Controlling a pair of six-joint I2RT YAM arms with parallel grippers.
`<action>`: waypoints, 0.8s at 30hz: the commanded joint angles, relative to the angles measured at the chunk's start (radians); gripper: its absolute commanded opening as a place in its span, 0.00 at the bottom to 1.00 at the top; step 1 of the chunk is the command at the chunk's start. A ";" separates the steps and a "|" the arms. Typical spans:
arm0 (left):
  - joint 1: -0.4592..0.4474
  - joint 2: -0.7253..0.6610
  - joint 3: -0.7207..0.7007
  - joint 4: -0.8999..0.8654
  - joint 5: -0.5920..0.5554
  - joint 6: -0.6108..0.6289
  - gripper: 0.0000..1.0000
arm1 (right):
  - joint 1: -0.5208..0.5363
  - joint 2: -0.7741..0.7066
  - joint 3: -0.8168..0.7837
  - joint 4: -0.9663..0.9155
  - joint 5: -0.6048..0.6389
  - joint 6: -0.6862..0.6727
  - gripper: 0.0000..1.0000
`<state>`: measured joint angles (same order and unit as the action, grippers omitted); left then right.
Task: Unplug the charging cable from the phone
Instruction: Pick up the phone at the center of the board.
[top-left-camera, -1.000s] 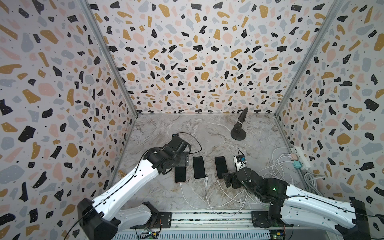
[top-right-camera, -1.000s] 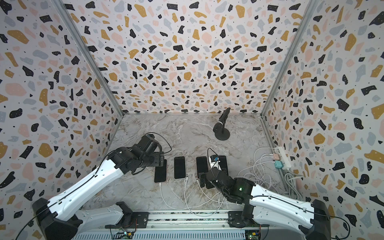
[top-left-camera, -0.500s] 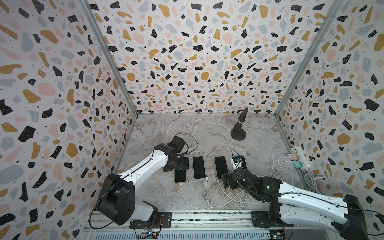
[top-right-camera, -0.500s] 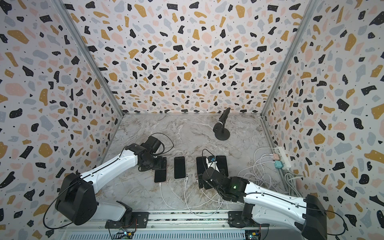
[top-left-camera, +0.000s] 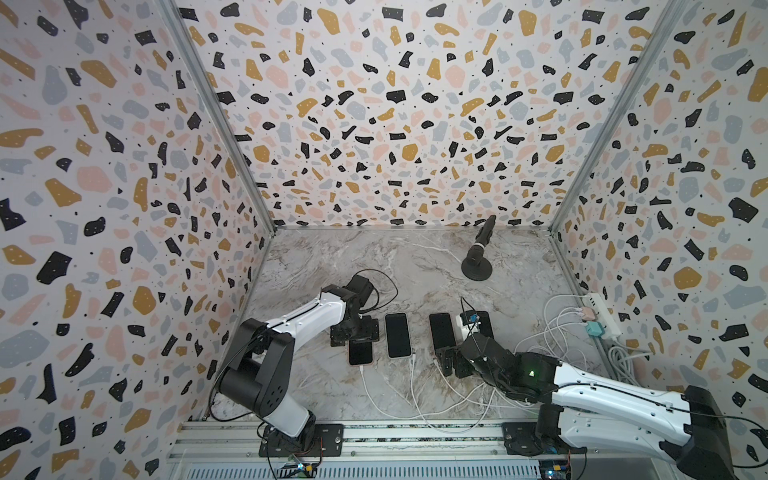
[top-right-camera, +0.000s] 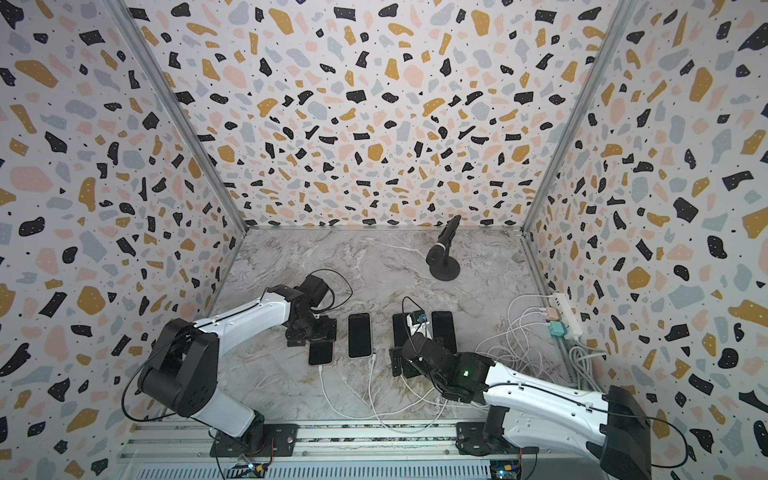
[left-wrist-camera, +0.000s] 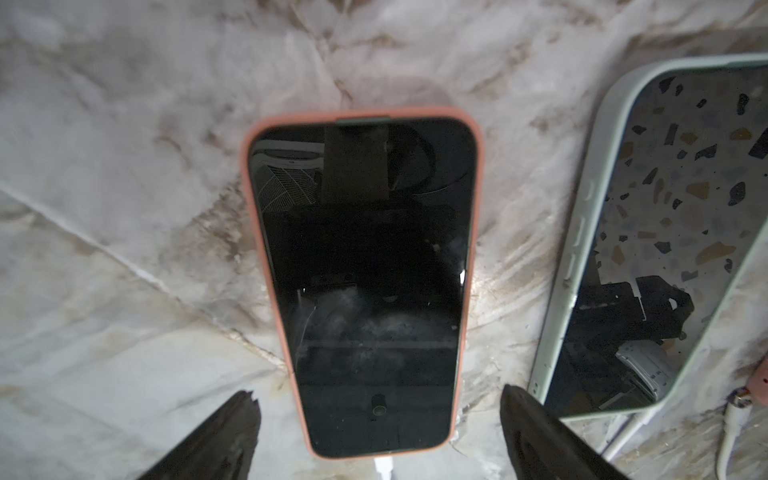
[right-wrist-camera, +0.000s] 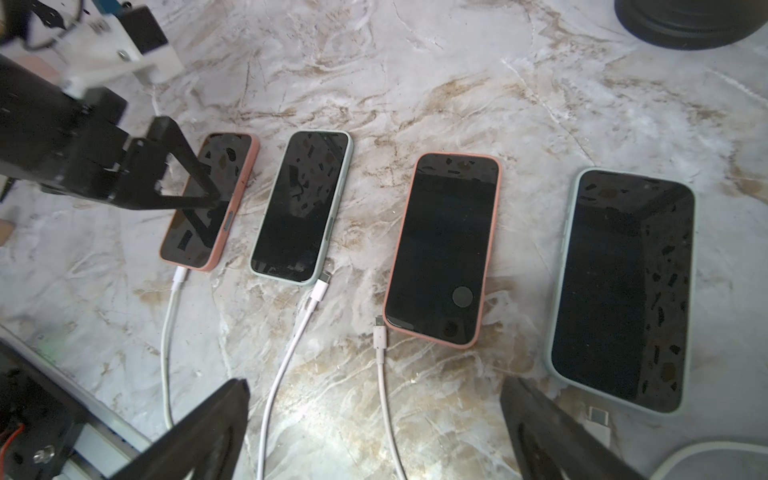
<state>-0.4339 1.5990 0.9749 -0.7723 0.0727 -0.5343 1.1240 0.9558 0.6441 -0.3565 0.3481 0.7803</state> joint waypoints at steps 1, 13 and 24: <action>0.003 0.045 0.010 -0.006 -0.010 0.012 0.93 | -0.003 -0.040 0.004 0.010 -0.004 0.009 1.00; -0.002 0.098 0.016 0.001 -0.016 0.013 0.92 | -0.004 -0.038 -0.020 0.059 -0.025 0.014 1.00; -0.012 0.179 0.037 -0.015 -0.014 0.009 0.80 | -0.003 -0.013 -0.025 0.095 -0.048 0.014 0.99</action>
<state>-0.4362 1.7367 1.0195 -0.7998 0.0582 -0.5346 1.1236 0.9562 0.6216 -0.2760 0.3027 0.7868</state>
